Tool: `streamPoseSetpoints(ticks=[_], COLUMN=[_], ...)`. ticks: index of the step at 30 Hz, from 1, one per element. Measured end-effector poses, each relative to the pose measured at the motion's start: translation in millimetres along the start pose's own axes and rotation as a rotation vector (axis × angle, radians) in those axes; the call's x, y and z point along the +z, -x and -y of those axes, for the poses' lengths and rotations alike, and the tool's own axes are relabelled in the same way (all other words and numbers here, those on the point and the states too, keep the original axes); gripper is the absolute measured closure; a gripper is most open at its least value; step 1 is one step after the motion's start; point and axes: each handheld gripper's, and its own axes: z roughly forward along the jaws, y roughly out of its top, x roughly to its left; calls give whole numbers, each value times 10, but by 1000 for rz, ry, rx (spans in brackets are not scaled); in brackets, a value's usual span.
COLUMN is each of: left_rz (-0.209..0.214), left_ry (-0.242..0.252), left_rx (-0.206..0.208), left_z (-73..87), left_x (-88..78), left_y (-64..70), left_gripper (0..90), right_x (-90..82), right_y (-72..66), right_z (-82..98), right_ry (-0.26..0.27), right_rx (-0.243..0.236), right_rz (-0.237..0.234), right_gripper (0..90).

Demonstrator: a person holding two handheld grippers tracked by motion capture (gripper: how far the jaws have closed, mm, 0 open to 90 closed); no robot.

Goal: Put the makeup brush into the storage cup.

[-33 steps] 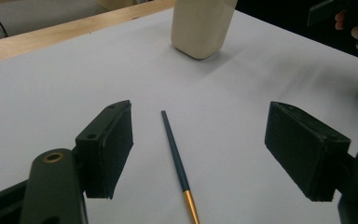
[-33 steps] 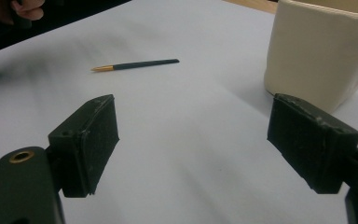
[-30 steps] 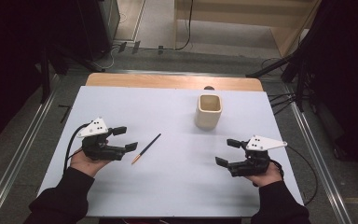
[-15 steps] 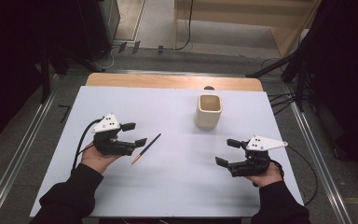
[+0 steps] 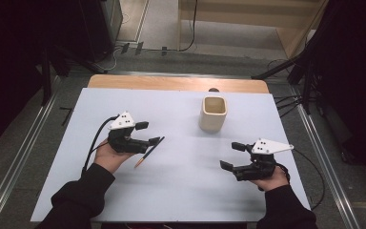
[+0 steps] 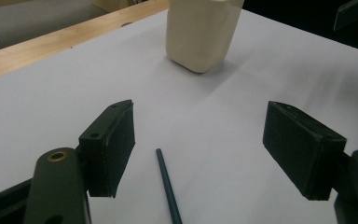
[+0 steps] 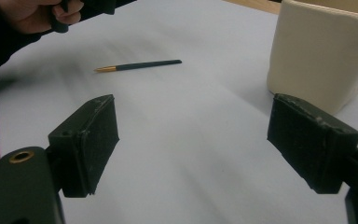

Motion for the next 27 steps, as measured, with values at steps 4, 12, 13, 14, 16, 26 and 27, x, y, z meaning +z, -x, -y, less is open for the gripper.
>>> streamPoseSetpoints(ticks=[4,12,13,14,16,26,27], left_rz=[-1,-17,-18,-15,-9,4,4], left_ry=[-29,-153,-176,-196,-240,-410,-426], left_rx=[5,26,33,34,28,-11,-19], left_z=[-5,-54,-67,-80,-101,-191,-201], left_x=[45,77,82,88,105,145,149], left_y=[10,32,34,38,37,18,19], left_gripper=[257,256,256,256,255,243,242], right_x=[-2,-1,0,1,3,21,23], right_y=[2,9,9,9,12,20,21], right_z=[-1,6,6,7,8,23,26], right_ry=[1,-2,-2,-2,-3,-29,-32], right_rx=[0,6,6,6,5,6,8], right_rz=[0,3,2,2,2,9,11], right_gripper=[172,172,172,172,172,172,172])
